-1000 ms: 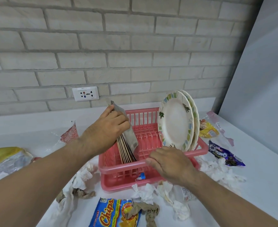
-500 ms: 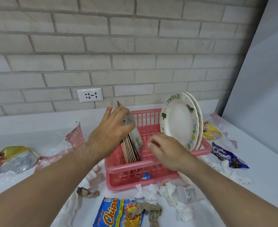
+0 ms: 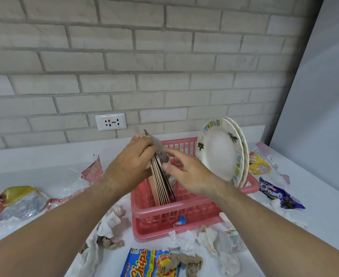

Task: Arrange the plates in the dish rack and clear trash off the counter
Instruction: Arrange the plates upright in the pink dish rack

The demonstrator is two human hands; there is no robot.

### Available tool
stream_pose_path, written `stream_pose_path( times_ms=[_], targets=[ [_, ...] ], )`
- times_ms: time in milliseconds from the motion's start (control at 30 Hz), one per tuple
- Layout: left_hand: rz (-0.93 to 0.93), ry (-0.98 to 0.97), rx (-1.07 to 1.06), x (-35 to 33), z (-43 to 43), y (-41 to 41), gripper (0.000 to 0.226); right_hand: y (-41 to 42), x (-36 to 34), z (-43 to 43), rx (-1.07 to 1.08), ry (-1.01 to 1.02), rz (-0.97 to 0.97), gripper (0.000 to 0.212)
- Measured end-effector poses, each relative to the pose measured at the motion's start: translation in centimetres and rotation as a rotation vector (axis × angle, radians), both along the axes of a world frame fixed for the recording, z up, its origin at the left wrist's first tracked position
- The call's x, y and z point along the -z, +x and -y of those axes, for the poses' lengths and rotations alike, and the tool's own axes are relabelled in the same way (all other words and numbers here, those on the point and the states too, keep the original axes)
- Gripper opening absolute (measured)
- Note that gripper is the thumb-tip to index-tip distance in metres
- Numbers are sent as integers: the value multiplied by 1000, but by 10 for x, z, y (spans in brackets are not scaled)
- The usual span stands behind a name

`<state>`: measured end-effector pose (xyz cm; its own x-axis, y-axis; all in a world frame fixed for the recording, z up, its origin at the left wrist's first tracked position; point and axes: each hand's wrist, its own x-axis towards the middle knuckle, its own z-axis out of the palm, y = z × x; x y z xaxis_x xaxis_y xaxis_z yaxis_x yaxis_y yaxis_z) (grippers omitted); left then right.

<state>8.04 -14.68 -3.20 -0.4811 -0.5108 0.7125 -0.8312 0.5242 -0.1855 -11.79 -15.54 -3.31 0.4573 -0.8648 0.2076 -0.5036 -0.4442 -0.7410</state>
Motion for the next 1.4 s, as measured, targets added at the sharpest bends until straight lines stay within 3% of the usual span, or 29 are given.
stream_pose_path(
  times_ms=[267, 467, 733, 1000, 1400],
  targets=[
    [41, 59, 29, -5, 8, 8, 51, 4, -7, 6, -4, 10, -76, 63],
    [82, 73, 53, -12, 14, 14, 53, 9, -15, 13, 15, 35, 8, 43],
    [77, 56, 93, -6, 18, 23, 42, 18, -41, 45, 55, 2, -45, 37],
    [103, 35, 102, -2, 19, 30, 37, 58, -64, 67, -63, 46, -128, 36],
    [162, 46, 85, -5, 16, 35, 66, 54, -65, 77, 34, -111, -179, 32]
  ],
)
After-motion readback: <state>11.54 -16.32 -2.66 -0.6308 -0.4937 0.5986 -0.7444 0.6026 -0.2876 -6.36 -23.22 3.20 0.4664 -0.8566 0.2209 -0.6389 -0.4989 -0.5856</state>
